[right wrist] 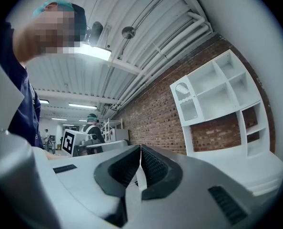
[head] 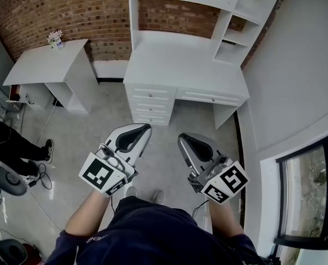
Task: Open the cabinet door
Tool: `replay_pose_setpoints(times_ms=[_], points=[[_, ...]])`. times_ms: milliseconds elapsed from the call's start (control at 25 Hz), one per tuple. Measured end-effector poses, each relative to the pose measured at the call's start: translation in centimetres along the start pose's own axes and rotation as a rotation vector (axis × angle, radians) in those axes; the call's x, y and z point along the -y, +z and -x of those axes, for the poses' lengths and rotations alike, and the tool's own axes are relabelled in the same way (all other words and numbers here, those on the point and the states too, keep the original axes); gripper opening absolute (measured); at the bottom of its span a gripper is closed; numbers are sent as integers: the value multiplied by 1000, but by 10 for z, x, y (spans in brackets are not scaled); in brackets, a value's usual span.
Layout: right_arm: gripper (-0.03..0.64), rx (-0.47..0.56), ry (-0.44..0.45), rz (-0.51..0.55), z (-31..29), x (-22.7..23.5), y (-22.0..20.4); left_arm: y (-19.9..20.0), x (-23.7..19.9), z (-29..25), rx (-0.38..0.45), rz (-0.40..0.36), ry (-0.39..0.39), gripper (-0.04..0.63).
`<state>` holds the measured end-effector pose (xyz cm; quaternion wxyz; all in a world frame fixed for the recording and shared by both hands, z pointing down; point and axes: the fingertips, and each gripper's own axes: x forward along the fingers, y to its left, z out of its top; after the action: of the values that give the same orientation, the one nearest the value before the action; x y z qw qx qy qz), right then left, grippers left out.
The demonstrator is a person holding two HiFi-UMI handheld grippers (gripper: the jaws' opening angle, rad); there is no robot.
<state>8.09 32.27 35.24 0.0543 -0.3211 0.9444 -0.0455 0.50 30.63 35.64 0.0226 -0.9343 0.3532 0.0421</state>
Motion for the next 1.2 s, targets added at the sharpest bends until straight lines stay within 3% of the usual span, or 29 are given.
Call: replay_pose_setpoints(times_ms=[680,1200], points=[[26,5,28,-27,14,13,-4,-4,8,-10,1,-6,37,9],[26,-42,26,-37,-62,54,-16,-22,-71,-38,-1,43,29,9]])
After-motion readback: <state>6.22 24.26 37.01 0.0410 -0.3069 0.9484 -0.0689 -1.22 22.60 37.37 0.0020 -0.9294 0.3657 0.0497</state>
